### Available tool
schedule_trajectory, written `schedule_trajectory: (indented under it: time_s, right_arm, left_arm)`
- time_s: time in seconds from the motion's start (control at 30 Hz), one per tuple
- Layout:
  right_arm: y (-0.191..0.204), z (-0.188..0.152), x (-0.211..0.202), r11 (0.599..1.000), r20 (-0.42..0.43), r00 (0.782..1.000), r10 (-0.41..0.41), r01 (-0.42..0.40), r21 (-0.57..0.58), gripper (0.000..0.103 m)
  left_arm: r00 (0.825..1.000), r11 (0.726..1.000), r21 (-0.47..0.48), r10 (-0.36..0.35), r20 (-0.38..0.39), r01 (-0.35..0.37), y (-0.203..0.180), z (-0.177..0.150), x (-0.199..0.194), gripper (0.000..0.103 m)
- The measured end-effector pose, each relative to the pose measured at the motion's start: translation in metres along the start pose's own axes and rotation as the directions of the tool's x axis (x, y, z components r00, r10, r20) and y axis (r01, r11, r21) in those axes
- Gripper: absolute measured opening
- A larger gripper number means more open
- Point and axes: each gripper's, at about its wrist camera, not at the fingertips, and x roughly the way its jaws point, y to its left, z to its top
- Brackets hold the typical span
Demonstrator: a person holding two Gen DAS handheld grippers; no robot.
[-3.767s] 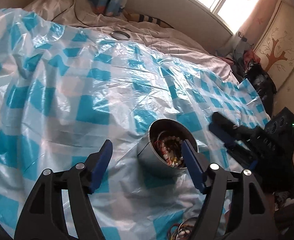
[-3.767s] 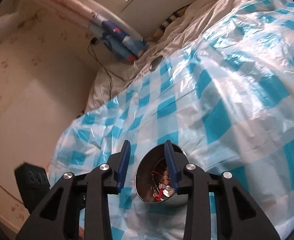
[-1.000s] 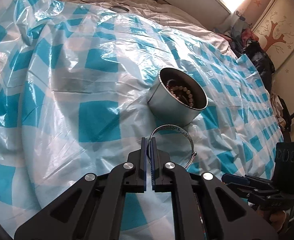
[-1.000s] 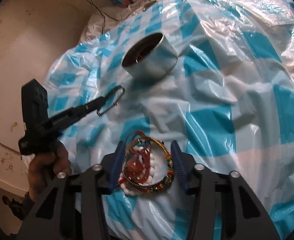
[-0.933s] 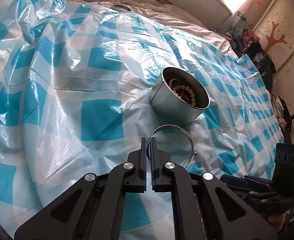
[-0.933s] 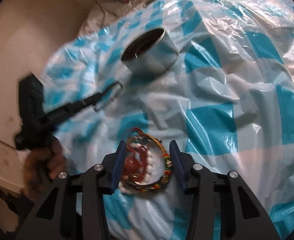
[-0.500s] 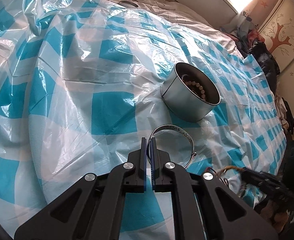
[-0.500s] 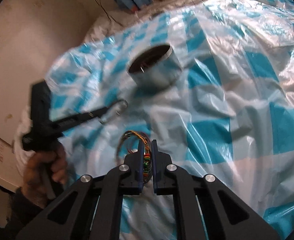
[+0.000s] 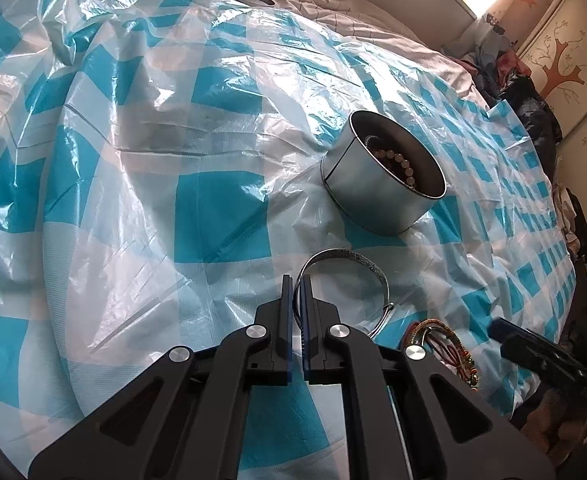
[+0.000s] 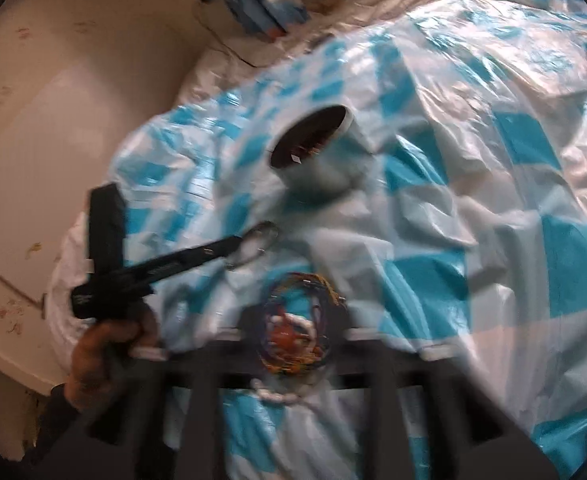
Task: Organize jewelry
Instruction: 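Hold the silver bangle in the left gripper while the right gripper grasps the gold bracelet from the pile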
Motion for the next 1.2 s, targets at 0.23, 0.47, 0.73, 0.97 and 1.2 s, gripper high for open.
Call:
schedule_trajectory:
  time_s: [0.23, 0.47, 0.73, 0.97, 1.2]
  right_arm:
    - [0.006, 0.001, 0.011, 0.995, -0.008, 0.996, -0.087, 0.087, -0.051, 0.051]
    - [0.040, -0.008, 0.045, 0.912, -0.013, 0.957, -0.289, 0.271, -0.307, 0.007]
    - [0.034, 0.001, 0.008, 0.971, 0.084, 0.993, -0.087, 0.104, -0.213, 0.004]
    - [0.035, 0.011, -0.019, 0.976, 0.164, 0.971, 0.176, -0.150, -0.157, 0.003]
    - [-0.003, 0.027, -0.003, 0.999, 0.123, 0.992, 0.041, -0.045, 0.030, 0.003]
  left_arm:
    - [1.000, 1.000, 0.007, 0.001, -0.017, -0.001, -0.002, -0.001, 0.007, 0.003]
    - [1.000, 1.000, 0.008, 0.005, -0.026, -0.005, -0.002, -0.002, 0.011, 0.003]
    - [0.999, 1.000, 0.013, 0.009, -0.031, -0.009, -0.003, -0.002, 0.014, 0.003]
    - [0.999, 1.000, 0.013, 0.010, -0.032, -0.010, -0.003, -0.002, 0.014, 0.003]
    - [0.999, 1.000, 0.013, 0.012, -0.032, -0.011, -0.003, -0.003, 0.016, 0.003]
